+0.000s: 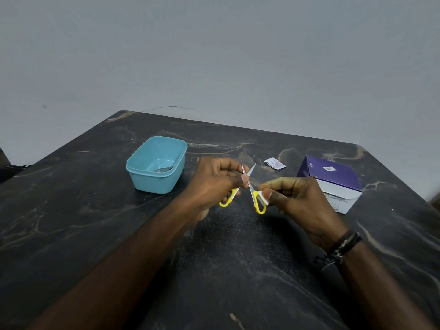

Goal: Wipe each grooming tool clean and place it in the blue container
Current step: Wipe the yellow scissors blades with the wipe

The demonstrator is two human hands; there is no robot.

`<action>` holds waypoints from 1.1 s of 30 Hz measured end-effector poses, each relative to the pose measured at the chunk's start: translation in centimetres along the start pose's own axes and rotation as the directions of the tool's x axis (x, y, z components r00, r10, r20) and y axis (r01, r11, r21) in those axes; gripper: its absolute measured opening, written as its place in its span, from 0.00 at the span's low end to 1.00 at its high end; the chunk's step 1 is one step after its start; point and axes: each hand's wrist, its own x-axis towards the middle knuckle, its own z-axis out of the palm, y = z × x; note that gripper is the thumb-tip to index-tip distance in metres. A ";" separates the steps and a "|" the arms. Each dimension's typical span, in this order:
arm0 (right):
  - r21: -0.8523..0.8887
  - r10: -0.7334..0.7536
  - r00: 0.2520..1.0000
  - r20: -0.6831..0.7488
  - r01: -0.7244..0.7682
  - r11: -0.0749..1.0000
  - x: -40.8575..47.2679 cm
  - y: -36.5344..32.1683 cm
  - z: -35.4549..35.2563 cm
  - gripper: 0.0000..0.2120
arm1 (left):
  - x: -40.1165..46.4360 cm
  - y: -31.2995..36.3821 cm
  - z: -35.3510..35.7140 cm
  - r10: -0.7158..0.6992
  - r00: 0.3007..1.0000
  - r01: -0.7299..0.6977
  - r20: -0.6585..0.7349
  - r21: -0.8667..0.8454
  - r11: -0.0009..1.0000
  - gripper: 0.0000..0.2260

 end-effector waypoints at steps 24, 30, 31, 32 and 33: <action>0.072 0.068 0.997 -0.042 -0.065 0.995 -0.1 -0.2 0.5 0.05 | -0.1 0.1 0.6 -0.032 0.996 0.028 -0.084 -0.046 0.999 0.04; 0.282 0.218 0.974 -0.064 -0.191 0.940 0.0 -0.5 0.6 0.10 | -0.1 0.5 0.5 -0.035 0.978 0.005 -0.204 -0.146 0.989 0.04; 0.303 0.227 0.971 -0.077 -0.194 0.933 0.0 -0.5 0.6 0.11 | -0.1 0.5 0.6 -0.038 0.977 0.008 -0.211 -0.144 0.989 0.04; 0.322 0.227 0.969 -0.101 -0.184 0.929 0.0 -0.5 0.6 0.13 | -0.1 0.5 0.5 -0.047 0.976 0.016 -0.210 -0.145 0.989 0.04; 0.344 0.224 0.965 -0.135 -0.166 0.924 0.1 -0.5 0.5 0.16 | -0.1 0.6 0.5 -0.063 0.978 0.033 -0.198 -0.151 0.988 0.04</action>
